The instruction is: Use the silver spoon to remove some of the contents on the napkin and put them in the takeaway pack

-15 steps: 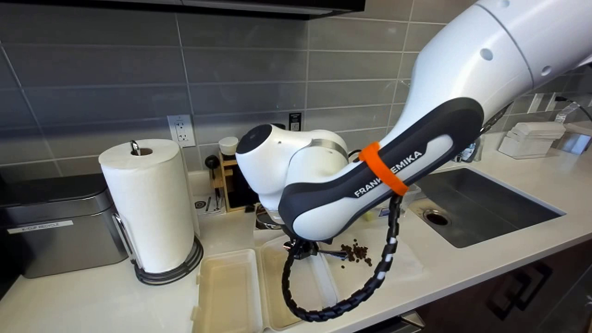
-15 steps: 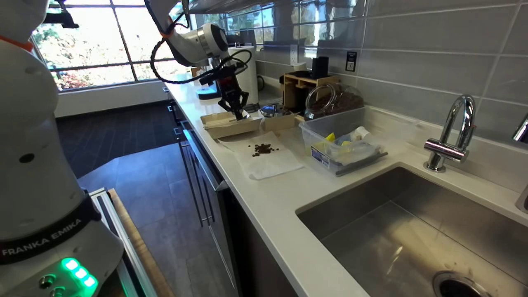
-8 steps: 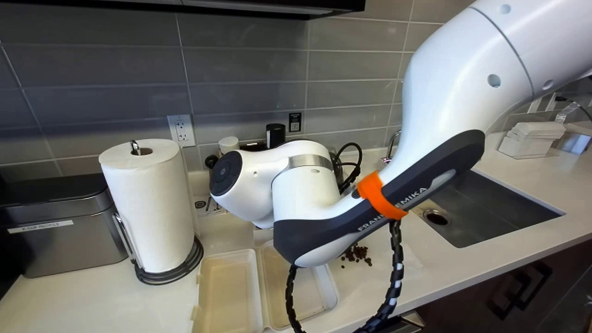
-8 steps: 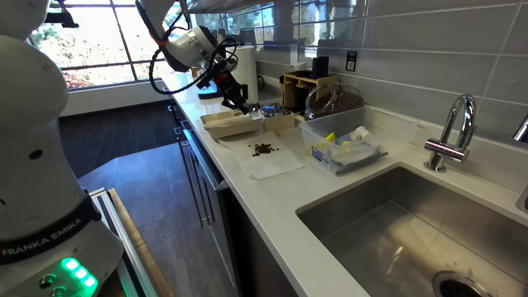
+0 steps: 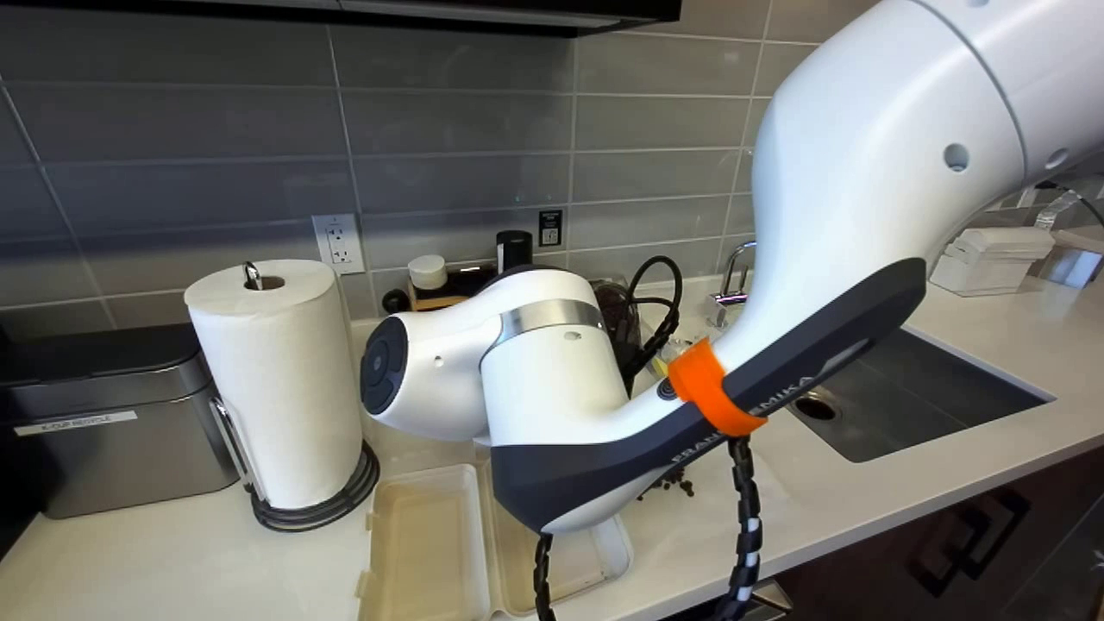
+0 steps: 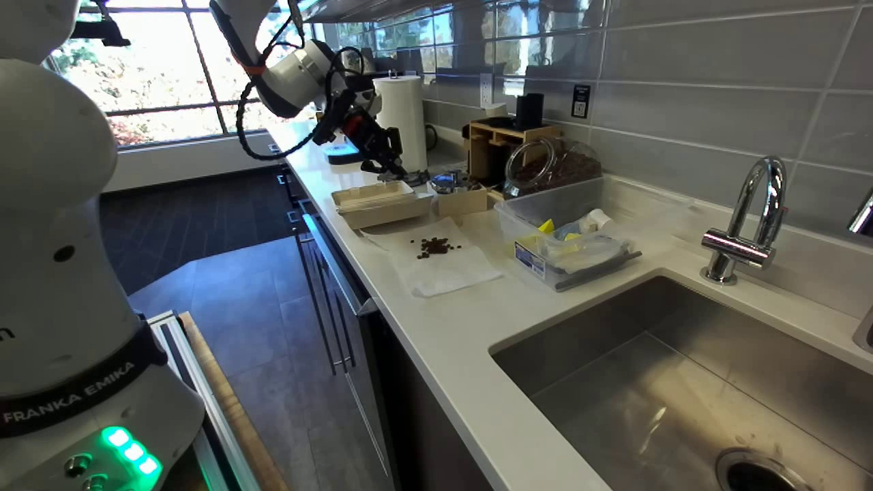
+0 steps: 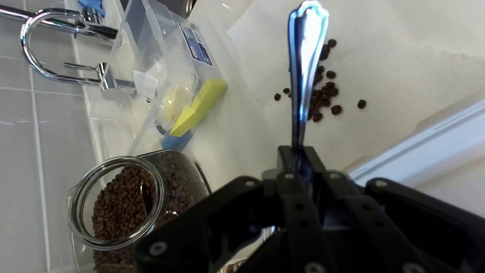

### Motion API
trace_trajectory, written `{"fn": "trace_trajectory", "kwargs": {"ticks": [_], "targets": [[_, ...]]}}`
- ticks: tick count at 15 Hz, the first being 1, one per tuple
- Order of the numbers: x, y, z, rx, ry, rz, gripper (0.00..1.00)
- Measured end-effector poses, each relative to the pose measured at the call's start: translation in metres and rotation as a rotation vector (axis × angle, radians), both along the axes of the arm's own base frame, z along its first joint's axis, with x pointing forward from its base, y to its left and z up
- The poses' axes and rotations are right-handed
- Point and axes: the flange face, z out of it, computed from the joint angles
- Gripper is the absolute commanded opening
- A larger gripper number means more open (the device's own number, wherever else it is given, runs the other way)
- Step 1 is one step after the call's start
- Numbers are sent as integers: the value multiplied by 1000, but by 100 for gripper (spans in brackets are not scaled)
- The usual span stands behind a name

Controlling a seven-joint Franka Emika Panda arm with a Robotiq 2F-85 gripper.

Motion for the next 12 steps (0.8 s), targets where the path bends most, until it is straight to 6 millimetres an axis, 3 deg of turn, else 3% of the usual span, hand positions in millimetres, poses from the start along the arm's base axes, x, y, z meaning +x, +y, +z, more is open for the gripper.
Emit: {"fn": "trace_trajectory", "kwargs": {"ticks": [12], "targets": [[5,-2,6,-33,-41,-67,2]]}}
